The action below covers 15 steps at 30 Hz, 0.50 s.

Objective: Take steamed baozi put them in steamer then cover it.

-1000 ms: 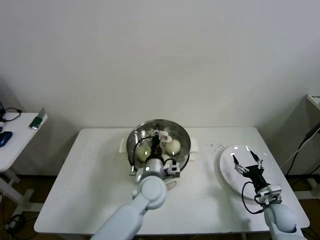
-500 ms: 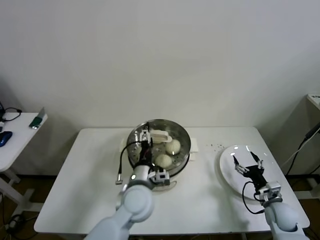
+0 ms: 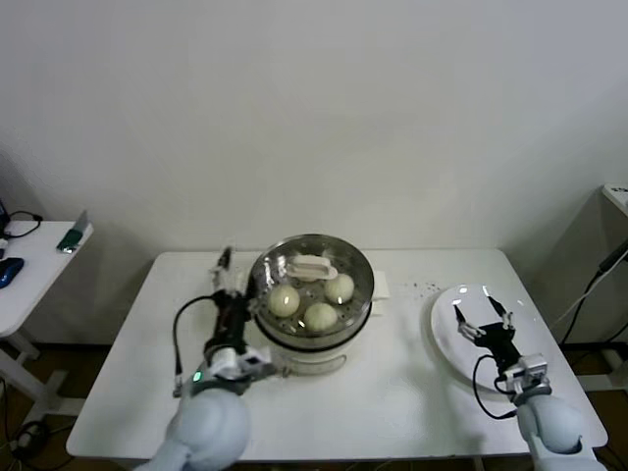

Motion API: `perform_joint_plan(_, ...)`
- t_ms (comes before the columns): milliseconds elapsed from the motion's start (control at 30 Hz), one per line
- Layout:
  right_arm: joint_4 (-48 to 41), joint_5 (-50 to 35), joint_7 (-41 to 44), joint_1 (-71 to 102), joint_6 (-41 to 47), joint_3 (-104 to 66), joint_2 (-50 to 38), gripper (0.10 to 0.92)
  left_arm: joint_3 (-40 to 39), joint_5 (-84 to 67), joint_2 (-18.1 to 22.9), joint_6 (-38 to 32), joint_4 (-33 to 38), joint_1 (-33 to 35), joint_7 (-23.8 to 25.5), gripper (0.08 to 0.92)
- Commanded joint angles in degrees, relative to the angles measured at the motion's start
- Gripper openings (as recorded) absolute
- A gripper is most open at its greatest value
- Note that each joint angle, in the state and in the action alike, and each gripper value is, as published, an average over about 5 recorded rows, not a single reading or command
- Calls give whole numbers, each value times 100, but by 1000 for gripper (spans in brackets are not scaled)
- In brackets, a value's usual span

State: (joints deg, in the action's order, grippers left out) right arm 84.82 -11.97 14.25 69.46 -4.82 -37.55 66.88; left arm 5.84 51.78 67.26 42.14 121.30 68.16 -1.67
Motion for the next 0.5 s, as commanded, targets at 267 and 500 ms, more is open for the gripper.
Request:
perform_joint_plan(267,-9,49,76,-12,-396,91,182,823,3965,-6168,889,-5068,-899,1886,-706,823)
perform_joint_plan(500,33,-103,80,56,-427,175,140,823,3984,-6108,1049,-5438,-1476,1867,-197,823)
